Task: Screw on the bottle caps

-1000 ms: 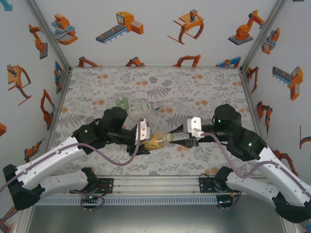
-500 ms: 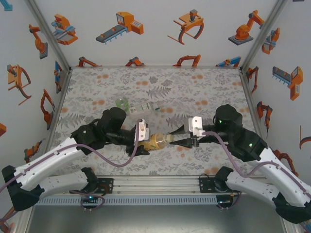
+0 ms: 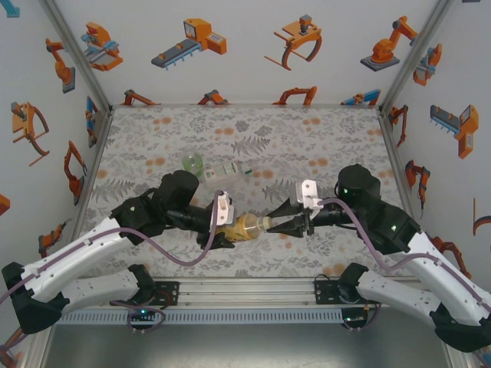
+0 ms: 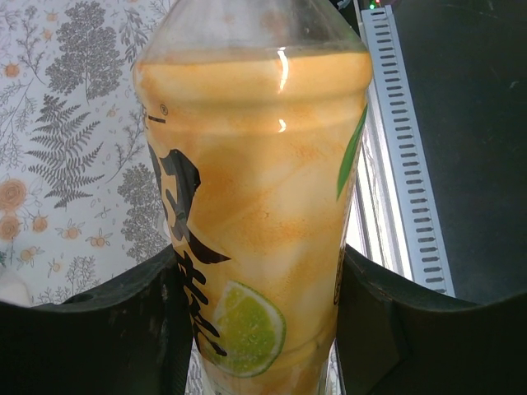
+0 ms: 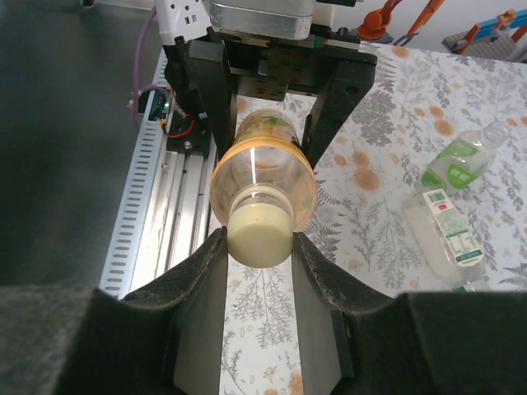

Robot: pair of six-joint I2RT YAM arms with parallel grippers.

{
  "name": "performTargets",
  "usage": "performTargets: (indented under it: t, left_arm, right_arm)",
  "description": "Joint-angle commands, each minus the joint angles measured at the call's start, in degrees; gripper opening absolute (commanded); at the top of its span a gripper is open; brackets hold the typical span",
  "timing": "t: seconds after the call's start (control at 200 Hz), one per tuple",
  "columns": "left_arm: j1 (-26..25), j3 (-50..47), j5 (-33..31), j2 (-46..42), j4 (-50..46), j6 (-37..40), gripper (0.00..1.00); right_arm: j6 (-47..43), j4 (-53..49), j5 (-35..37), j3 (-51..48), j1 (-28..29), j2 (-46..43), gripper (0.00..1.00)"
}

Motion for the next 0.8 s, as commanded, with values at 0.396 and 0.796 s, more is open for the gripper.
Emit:
performTargets:
  t: [0.396,0.796]
  left_arm:
    - [-0.2,2.0,2.0,0.4,-1.5,1.4,0.00]
    - [-0.2,2.5,2.2,1.7,-2.1,1.4,0.00]
  right_arm:
    - [2.6,-4.2,-1.2,3.7,0.4,2.8,0.00]
    - [2.4,-8.2,0.3,6.0,0.6,4.2,0.00]
